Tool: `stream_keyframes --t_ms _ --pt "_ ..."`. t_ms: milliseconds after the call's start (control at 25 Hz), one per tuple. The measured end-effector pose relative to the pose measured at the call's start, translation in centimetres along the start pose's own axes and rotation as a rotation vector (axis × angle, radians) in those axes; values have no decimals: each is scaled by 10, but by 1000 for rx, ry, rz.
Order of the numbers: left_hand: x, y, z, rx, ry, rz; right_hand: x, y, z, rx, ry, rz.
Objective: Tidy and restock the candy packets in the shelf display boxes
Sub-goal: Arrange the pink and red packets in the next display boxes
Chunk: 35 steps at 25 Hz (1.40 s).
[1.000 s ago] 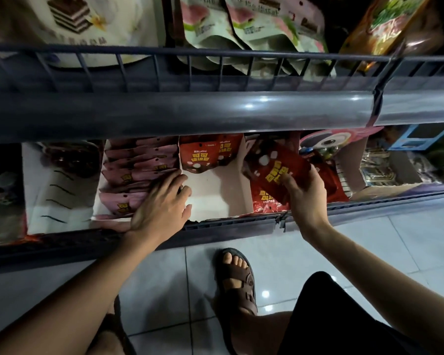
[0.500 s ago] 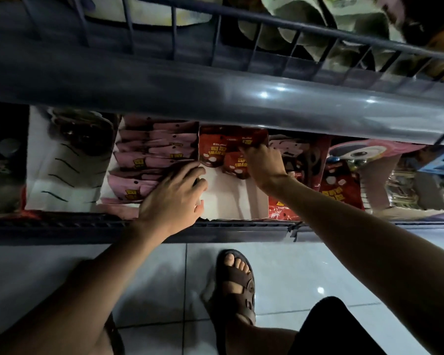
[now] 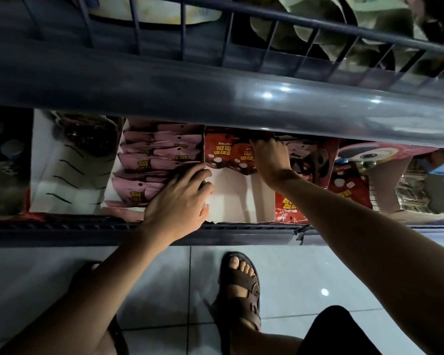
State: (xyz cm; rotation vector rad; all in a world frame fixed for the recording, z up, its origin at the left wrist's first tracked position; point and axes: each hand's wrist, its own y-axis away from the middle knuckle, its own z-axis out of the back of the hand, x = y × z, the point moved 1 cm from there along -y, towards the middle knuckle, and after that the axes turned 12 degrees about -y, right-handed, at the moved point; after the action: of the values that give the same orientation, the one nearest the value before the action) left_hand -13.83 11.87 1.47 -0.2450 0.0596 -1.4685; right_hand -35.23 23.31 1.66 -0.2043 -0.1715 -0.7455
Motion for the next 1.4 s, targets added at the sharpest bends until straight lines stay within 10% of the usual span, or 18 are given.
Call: stream_keyframes --t_ms 480,800,920,1160,1400 --pt "0 0 6 22 -1 -17 1 51 39 -259 -304 -85" --pt "0 -1 11 109 44 -25 -57 145 27 -297 -1456 -1224" --pt "0 -1 11 113 35 -23 -57 139 13 -346 -1666 -1372" --pt "-1 -2 10 112 42 -19 -55 146 11 -72 -515 -911" --pt "-2 -3 10 115 47 -13 -61 148 12 -139 -379 -870"
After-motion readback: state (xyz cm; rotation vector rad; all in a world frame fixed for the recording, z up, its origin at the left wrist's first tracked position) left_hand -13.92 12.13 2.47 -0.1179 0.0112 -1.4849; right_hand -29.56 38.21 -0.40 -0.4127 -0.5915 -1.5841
